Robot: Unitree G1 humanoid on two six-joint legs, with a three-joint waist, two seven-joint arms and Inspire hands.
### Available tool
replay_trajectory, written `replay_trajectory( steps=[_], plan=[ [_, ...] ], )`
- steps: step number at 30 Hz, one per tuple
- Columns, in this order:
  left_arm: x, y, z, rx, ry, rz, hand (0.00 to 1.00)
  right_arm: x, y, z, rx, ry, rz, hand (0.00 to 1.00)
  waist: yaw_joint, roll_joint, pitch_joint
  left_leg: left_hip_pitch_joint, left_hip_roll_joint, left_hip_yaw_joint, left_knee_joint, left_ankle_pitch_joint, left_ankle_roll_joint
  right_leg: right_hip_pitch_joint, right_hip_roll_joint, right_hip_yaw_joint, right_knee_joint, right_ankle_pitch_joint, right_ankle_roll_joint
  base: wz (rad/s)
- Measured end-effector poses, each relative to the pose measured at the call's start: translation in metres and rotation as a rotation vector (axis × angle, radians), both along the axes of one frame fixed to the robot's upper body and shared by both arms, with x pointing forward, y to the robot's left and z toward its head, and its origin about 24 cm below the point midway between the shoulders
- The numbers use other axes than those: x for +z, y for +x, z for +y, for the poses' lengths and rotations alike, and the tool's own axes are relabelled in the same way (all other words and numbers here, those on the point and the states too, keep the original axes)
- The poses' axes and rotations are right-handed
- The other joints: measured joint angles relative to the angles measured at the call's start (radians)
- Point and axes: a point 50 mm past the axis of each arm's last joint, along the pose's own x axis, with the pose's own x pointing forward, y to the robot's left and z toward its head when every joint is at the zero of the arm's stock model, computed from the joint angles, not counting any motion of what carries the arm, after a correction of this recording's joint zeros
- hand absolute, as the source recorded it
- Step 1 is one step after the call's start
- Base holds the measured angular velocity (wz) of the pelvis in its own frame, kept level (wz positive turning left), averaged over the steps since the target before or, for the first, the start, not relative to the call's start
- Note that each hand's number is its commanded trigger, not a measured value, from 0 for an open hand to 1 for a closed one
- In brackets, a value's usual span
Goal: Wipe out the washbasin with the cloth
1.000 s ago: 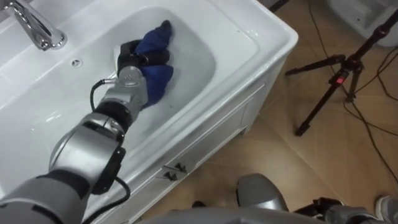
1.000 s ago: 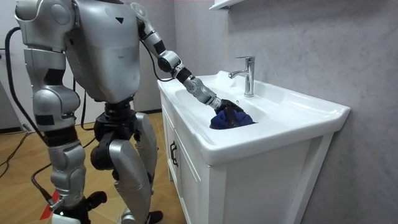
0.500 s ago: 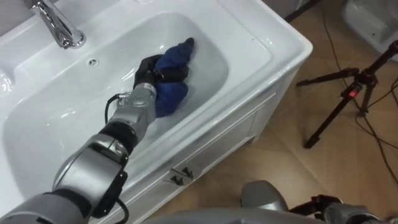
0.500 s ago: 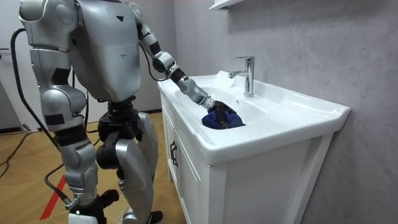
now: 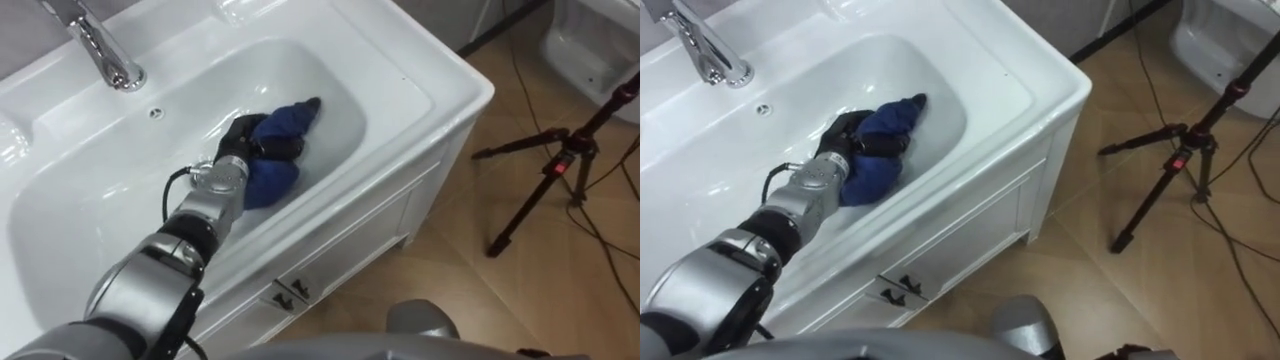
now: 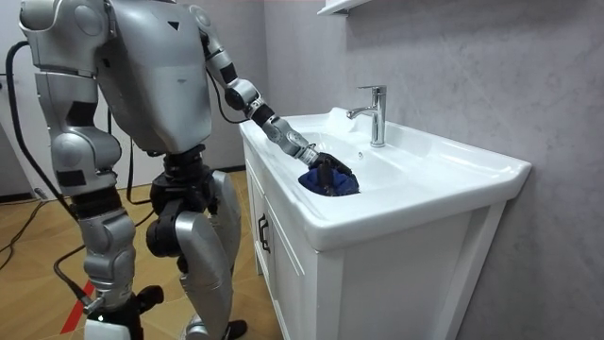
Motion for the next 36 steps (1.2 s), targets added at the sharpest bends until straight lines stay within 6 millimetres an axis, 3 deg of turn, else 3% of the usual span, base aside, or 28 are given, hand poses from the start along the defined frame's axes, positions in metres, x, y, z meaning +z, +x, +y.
replay_trajectory(
  steps=[9, 15, 17, 23, 28, 31, 36],
  plan=[
    [-0.013, -0.020, 0.017, -0.013, 0.168, -0.002, 1.00, -0.001, -0.010, 0.000, -0.063, -0.007, -0.015, 0.00, 0.081, -0.007, -0.0077, 0.039, 0.007, 0.000, -0.036, 0.006, -0.015, 0.040, 0.025, 0.008, -0.047, 0.020, -0.011, -0.06],
    [-0.023, -0.038, 0.045, 0.037, 0.280, 0.031, 1.00, 0.000, -0.011, -0.004, -0.120, -0.013, -0.056, 0.00, 0.117, -0.003, -0.0103, 0.067, 0.023, -0.004, -0.040, 0.002, -0.028, 0.089, 0.044, 0.009, -0.093, 0.026, -0.021, -0.03],
    [-0.025, -0.046, 0.060, 0.069, 0.314, 0.050, 1.00, 0.001, -0.012, -0.007, -0.130, -0.029, -0.062, 0.00, 0.132, 0.004, -0.0147, 0.076, 0.027, -0.004, -0.049, 0.000, -0.032, 0.097, 0.049, 0.008, -0.100, 0.028, -0.024, -0.05],
    [-0.029, -0.068, 0.094, 0.112, 0.438, 0.091, 1.00, 0.003, -0.017, -0.013, -0.130, -0.062, -0.079, 0.00, 0.140, 0.023, -0.0213, 0.092, 0.033, -0.005, -0.045, 0.001, -0.036, 0.112, 0.055, 0.012, -0.112, 0.029, -0.031, -0.04],
    [-0.030, -0.074, 0.102, 0.081, 0.518, 0.100, 1.00, 0.005, -0.020, -0.019, -0.165, -0.079, -0.088, 0.00, 0.141, 0.033, -0.0207, 0.097, 0.035, -0.013, -0.044, 0.002, -0.038, 0.127, 0.057, 0.010, -0.122, 0.029, -0.033, -0.01],
    [-0.030, -0.078, 0.108, 0.076, 0.568, 0.107, 1.00, 0.006, -0.019, -0.022, -0.166, -0.085, -0.093, 0.00, 0.159, 0.038, -0.0201, 0.103, 0.036, -0.013, -0.045, 0.002, -0.039, 0.127, 0.059, 0.009, -0.123, 0.031, -0.035, -0.03],
    [-0.026, -0.085, 0.121, 0.081, 0.648, 0.100, 1.00, 0.006, -0.018, -0.022, -0.160, -0.085, -0.103, 0.00, 0.165, 0.039, -0.0195, 0.104, 0.036, -0.041, -0.044, 0.003, -0.040, 0.146, 0.055, -0.022, -0.132, 0.030, -0.037, 0.17]
  ],
)
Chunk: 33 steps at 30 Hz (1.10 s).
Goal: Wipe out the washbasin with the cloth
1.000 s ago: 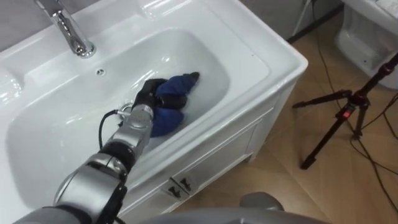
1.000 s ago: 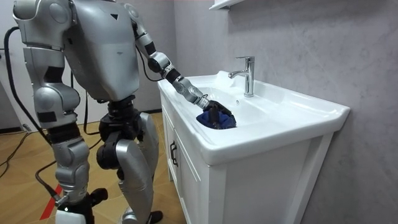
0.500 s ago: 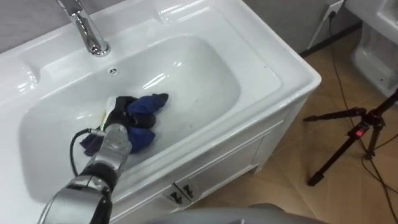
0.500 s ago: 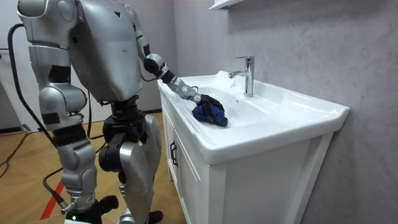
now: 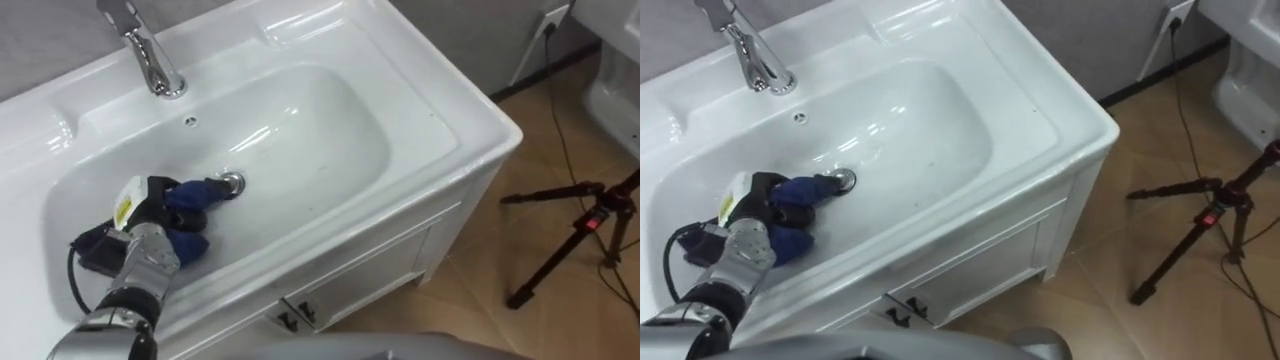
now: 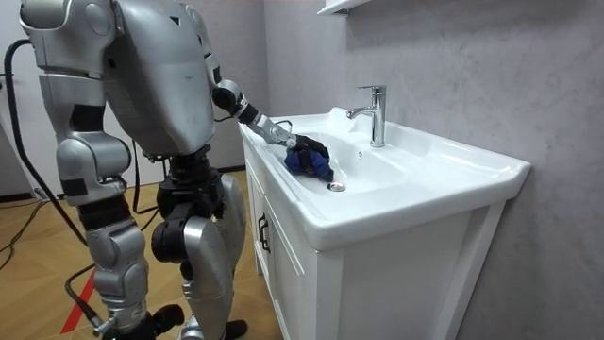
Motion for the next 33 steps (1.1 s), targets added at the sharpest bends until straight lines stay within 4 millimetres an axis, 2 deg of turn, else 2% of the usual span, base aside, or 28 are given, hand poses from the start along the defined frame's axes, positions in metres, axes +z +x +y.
replay_trajectory(
  steps=[6, 8, 16, 18, 22, 28, 31, 33],
  plan=[
    [0.006, -0.002, 0.004, -0.021, 0.072, -0.008, 1.00, 0.000, 0.003, 0.000, 0.016, -0.004, -0.013, 0.00, 0.000, 0.002, 0.0014, -0.015, -0.001, -0.029, 0.001, 0.003, -0.004, 0.001, -0.002, -0.022, -0.001, 0.000, 0.000, 0.14],
    [0.007, -0.001, 0.004, -0.024, 0.083, -0.009, 1.00, 0.000, 0.002, -0.001, 0.019, -0.006, -0.010, 0.00, 0.000, 0.004, 0.0053, -0.017, -0.001, -0.036, 0.001, 0.003, -0.005, 0.002, -0.002, -0.027, 0.000, -0.001, -0.001, 0.06],
    [0.012, -0.001, 0.006, -0.007, 0.114, -0.037, 1.00, 0.002, 0.010, -0.003, 0.027, -0.012, -0.048, 0.00, -0.001, 0.007, 0.0103, -0.031, -0.001, -0.050, 0.004, 0.004, -0.006, 0.000, -0.002, -0.039, -0.002, -0.002, -0.003, 0.04],
    [0.016, 0.003, 0.005, -0.007, 0.121, -0.061, 1.00, 0.002, 0.011, -0.002, 0.020, -0.010, -0.061, 0.00, -0.004, 0.008, 0.0143, -0.031, -0.001, -0.063, 0.006, 0.004, -0.006, 0.012, -0.003, -0.051, -0.013, -0.001, -0.003, 0.19],
    [0.029, 0.008, 0.007, 0.001, 0.150, -0.142, 1.00, 0.001, 0.007, -0.001, 0.015, -0.001, -0.050, 0.00, 0.000, 0.002, 0.0177, -0.031, -0.002, -0.087, 0.011, 0.004, -0.007, 0.030, -0.004, -0.075, -0.034, -0.001, -0.004, 0.19],
    [0.060, 0.023, 0.017, 0.031, 0.224, -0.300, 1.00, 0.000, 0.002, -0.001, 0.010, 0.003, -0.035, 0.00, 0.015, 0.004, 0.0155, -0.033, -0.004, -0.110, 0.011, 0.004, -0.007, 0.045, -0.005, -0.095, -0.038, -0.001, -0.004, 0.10],
    [0.081, 0.033, 0.018, 0.028, 0.267, -0.409, 1.00, 0.000, 0.002, -0.001, 0.013, 0.000, -0.035, 0.00, 0.019, 0.004, 0.0155, -0.033, -0.005, -0.125, 0.011, 0.005, -0.008, 0.049, -0.006, -0.108, -0.038, -0.001, -0.004, 0.13],
    [0.087, 0.035, 0.017, 0.031, 0.280, -0.449, 1.00, 0.000, -0.001, -0.001, 0.011, 0.000, -0.028, 0.00, 0.021, 0.006, 0.0141, -0.028, -0.006, -0.125, 0.011, 0.005, -0.008, 0.051, -0.006, -0.107, -0.038, -0.001, -0.004, 0.03]
  ],
)
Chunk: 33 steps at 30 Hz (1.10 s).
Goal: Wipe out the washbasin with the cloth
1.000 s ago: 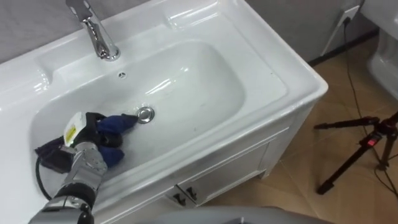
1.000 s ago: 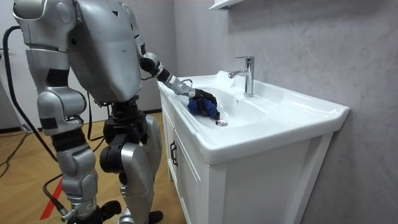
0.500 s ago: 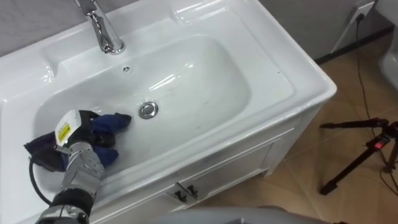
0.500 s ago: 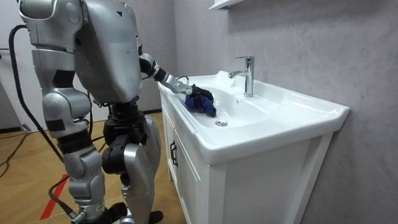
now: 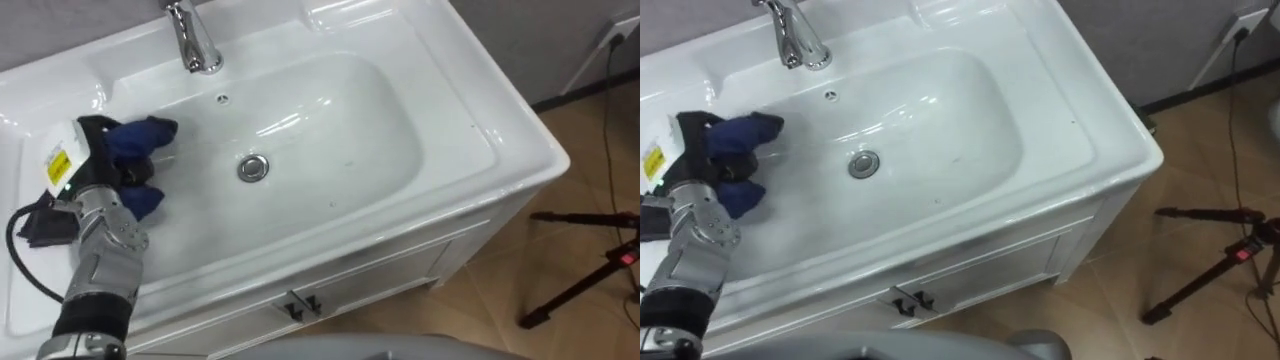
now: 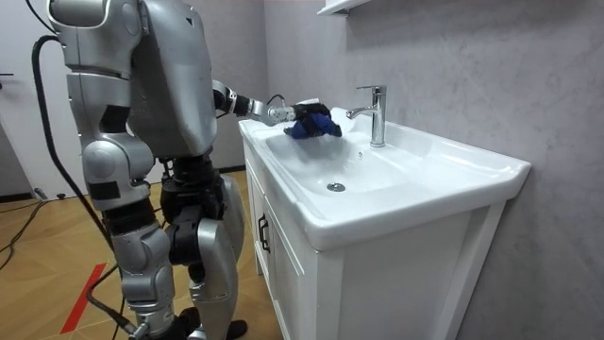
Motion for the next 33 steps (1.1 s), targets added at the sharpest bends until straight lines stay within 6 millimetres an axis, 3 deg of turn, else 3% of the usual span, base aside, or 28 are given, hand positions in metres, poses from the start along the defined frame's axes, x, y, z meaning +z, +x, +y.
replay_trajectory(
  steps=[9, 20, 27, 33],
  plan=[
    [0.009, -0.006, -0.002, -0.007, 0.016, -0.057, 1.00, -0.001, -0.003, 0.001, 0.008, 0.017, 0.003, 0.00, 0.002, -0.005, 0.0006, 0.000, -0.002, 0.002, 0.007, 0.000, 0.000, 0.003, 0.000, 0.014, -0.012, 0.000, 0.001, -0.01],
    [0.059, 0.005, -0.004, -0.005, 0.147, -0.314, 1.00, -0.001, -0.012, 0.002, 0.002, 0.020, 0.023, 0.00, 0.002, -0.004, 0.0003, 0.014, -0.002, 0.002, 0.005, 0.000, 0.000, 0.016, -0.001, 0.013, -0.009, 0.003, 0.003, -0.01],
    [0.062, 0.004, -0.001, 0.008, 0.200, -0.328, 1.00, -0.001, -0.014, 0.001, 0.022, 0.003, 0.041, 0.00, 0.008, -0.006, 0.0058, 0.012, -0.002, 0.002, 0.005, 0.000, 0.000, 0.014, -0.001, 0.011, -0.010, 0.003, 0.003, 0.00],
    [0.060, -0.004, 0.015, 0.092, 0.208, -0.295, 1.00, -0.001, -0.017, 0.002, 0.023, 0.027, 0.050, 0.00, 0.020, -0.001, 0.0035, 0.009, -0.004, 0.004, 0.002, 0.000, 0.000, 0.013, -0.001, 0.012, -0.012, 0.002, 0.003, 0.00]
  ],
)
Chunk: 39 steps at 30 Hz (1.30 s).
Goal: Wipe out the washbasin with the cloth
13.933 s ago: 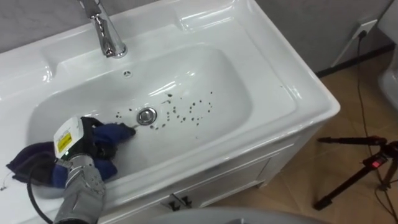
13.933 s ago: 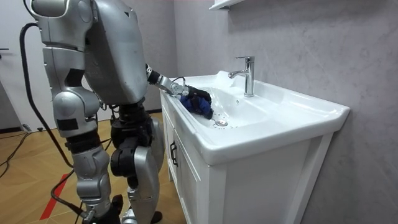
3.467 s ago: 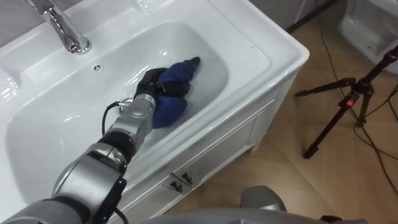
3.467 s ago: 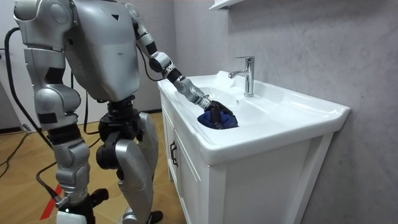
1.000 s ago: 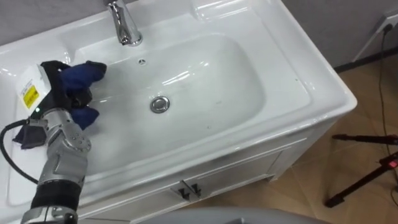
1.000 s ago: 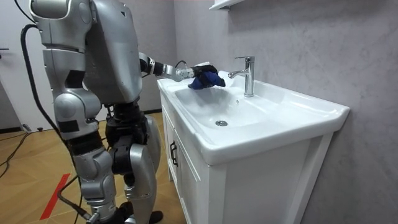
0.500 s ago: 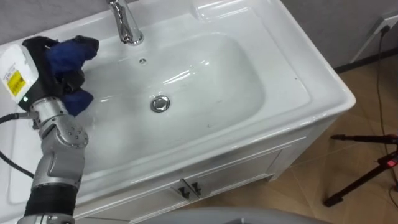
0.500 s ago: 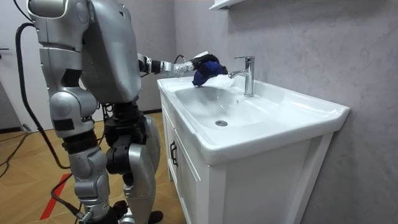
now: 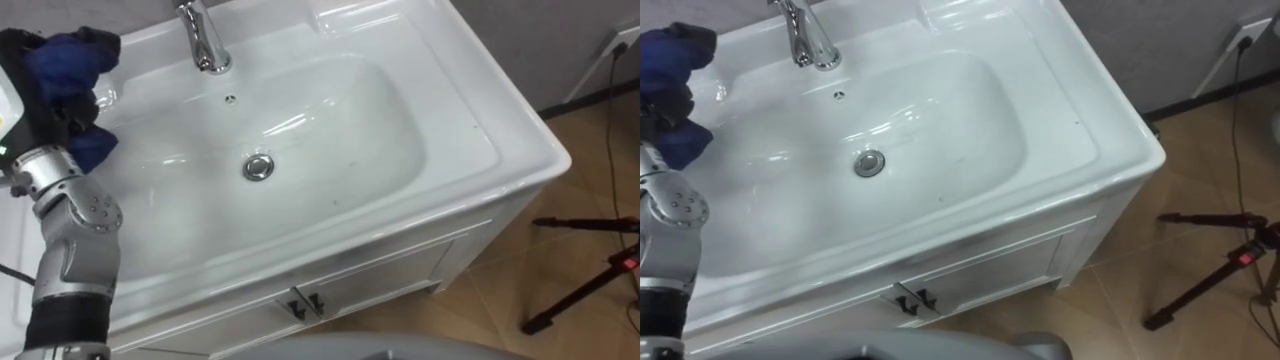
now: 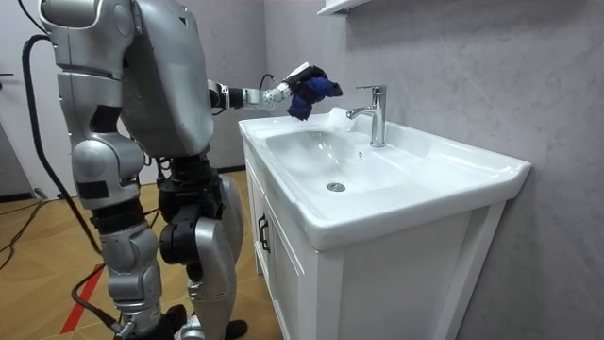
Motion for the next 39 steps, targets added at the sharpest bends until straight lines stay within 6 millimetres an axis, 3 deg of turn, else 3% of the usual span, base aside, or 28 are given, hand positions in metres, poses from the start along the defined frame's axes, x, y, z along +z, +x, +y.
replay_trajectory(
  steps=[8, 20, 25, 28, 39],
  plan=[
    [-0.013, -0.023, 0.017, 0.116, 0.000, 0.087, 1.00, 0.000, -0.011, 0.001, -0.026, 0.014, 0.052, 0.00, 0.022, 0.023, -0.0125, 0.004, -0.001, -0.002, 0.000, 0.000, 0.000, 0.001, -0.001, 0.004, 0.000, 0.000, 0.000, -0.01],
    [-0.016, -0.033, 0.031, 0.196, -0.009, 0.125, 1.00, 0.001, -0.017, -0.001, -0.029, 0.010, 0.087, 0.00, 0.044, 0.011, -0.0034, 0.004, -0.005, -0.007, 0.000, 0.000, 0.000, 0.001, -0.006, 0.005, 0.003, -0.002, 0.003, 0.00],
    [-0.033, -0.041, 0.039, 0.238, -0.044, 0.224, 1.00, 0.002, -0.017, -0.001, -0.027, 0.010, 0.074, 0.00, 0.040, 0.013, -0.0043, 0.003, -0.004, -0.008, -0.003, 0.000, 0.000, 0.001, -0.003, 0.005, 0.001, -0.002, 0.003, 0.00],
    [-0.040, -0.046, 0.042, 0.263, -0.065, 0.280, 1.00, 0.002, -0.018, -0.002, -0.041, 0.009, 0.074, 0.00, 0.041, 0.017, -0.0086, 0.002, -0.004, -0.009, -0.005, 0.000, 0.000, 0.001, -0.002, 0.004, 0.000, -0.002, 0.003, 0.00],
    [-0.047, -0.054, 0.047, 0.298, -0.089, 0.343, 1.00, 0.003, -0.021, -0.003, -0.067, 0.017, 0.083, 0.00, 0.040, 0.019, -0.0083, 0.003, -0.005, -0.009, -0.005, 0.000, 0.000, 0.002, -0.002, 0.004, -0.005, -0.002, 0.003, -0.01]
  ],
)
